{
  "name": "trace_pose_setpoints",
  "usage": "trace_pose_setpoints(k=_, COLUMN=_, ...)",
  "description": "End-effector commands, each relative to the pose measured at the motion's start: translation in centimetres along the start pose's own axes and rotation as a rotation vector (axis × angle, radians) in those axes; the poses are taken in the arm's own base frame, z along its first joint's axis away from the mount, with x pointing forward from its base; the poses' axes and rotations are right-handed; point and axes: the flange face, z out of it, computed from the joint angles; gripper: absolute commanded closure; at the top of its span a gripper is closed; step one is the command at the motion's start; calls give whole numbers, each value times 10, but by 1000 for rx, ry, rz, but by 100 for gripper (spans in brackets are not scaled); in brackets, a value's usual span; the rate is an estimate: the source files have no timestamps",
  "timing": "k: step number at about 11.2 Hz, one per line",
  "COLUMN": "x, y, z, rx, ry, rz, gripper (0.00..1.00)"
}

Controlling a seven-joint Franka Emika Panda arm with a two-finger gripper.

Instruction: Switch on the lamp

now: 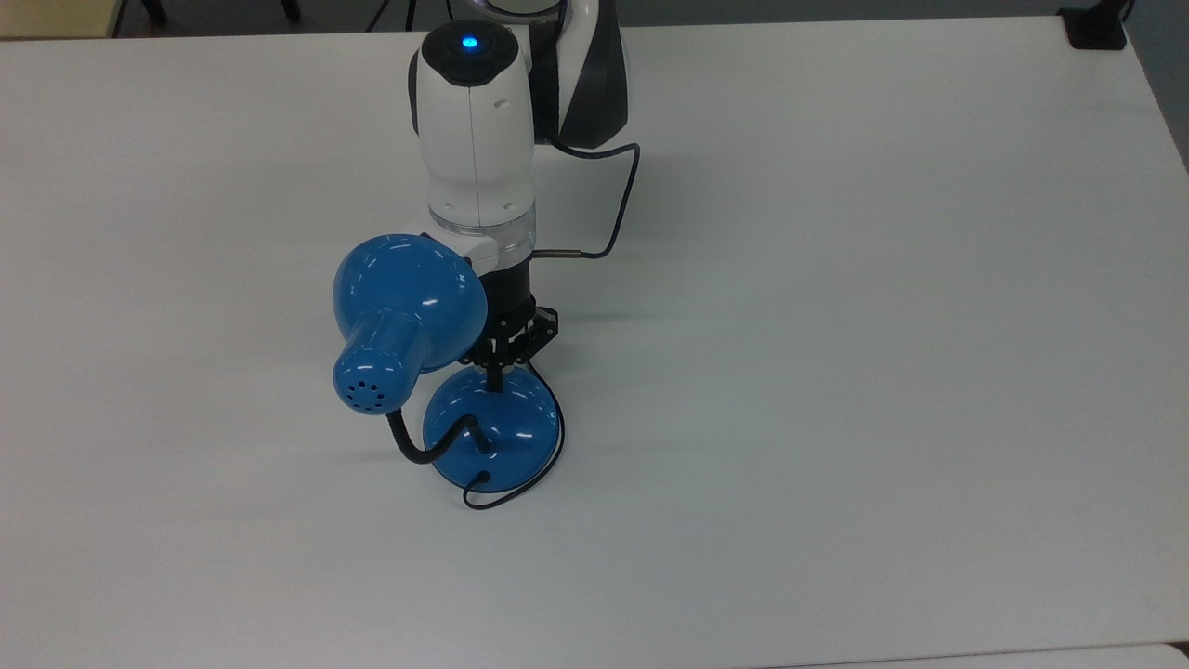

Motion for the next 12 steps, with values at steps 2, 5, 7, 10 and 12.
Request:
trace_pose_setpoints(k=2, x=1, y=-2, z=7, rx=-11, ry=23, rz=-4, gripper=100)
trace_pose_setpoints(k=5, x=-3, y=-3, z=16, rx=-15, ry=10, rz=-12, gripper=100)
trace_pose_setpoints(k=7, x=-3, y=-3, z=17, rx=-19, ry=10, rz=-21, gripper=100)
trace_pose_setpoints(k=10, x=-3, y=-2, z=24, rx=-23, ry=33, rz=-30, gripper=100)
trace_pose_setpoints(k=12, x=-3, y=-1, z=26, rx=-23, ry=30, rz=-29, gripper=100)
